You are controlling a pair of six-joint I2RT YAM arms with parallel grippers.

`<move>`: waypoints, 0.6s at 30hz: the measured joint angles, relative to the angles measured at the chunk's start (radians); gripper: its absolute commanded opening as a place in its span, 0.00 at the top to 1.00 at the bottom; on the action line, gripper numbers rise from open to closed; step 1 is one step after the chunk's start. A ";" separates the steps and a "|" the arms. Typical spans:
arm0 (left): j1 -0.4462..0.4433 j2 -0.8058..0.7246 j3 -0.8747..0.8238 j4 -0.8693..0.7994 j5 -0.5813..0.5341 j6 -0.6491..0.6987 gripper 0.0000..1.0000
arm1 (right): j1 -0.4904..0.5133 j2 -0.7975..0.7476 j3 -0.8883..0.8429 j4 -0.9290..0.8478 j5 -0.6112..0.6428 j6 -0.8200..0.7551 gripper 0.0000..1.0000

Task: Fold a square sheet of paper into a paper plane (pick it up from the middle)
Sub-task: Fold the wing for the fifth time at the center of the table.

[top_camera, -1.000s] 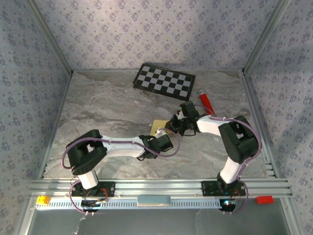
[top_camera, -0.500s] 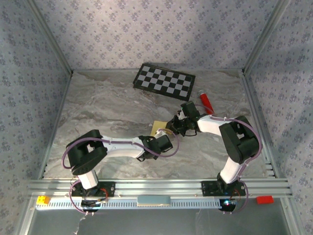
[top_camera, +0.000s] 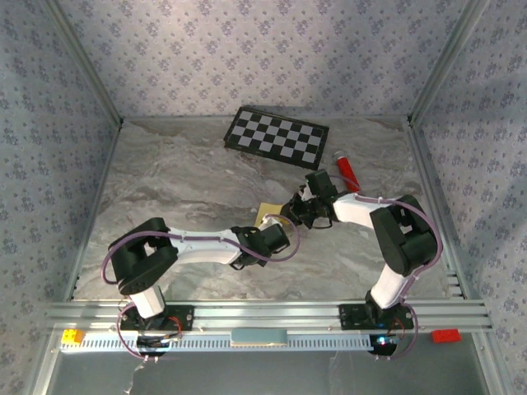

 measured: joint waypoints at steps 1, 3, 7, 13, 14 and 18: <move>0.004 -0.002 -0.001 0.002 0.005 0.000 0.97 | -0.004 -0.006 -0.002 -0.002 0.001 -0.002 0.83; 0.018 -0.014 -0.010 0.011 0.026 0.000 0.98 | -0.017 -0.027 -0.009 -0.008 0.004 -0.010 0.77; 0.061 -0.064 -0.051 0.051 0.101 0.000 1.00 | -0.044 -0.081 -0.029 -0.032 0.019 -0.042 0.68; 0.155 -0.117 -0.103 0.136 0.292 -0.001 1.00 | -0.091 -0.178 -0.065 -0.067 0.049 -0.084 0.66; 0.167 -0.117 -0.108 0.151 0.322 -0.003 1.00 | -0.097 -0.193 -0.071 -0.072 0.054 -0.088 0.66; 0.209 -0.117 -0.129 0.202 0.443 -0.017 1.00 | -0.106 -0.235 -0.093 -0.079 0.070 -0.106 0.67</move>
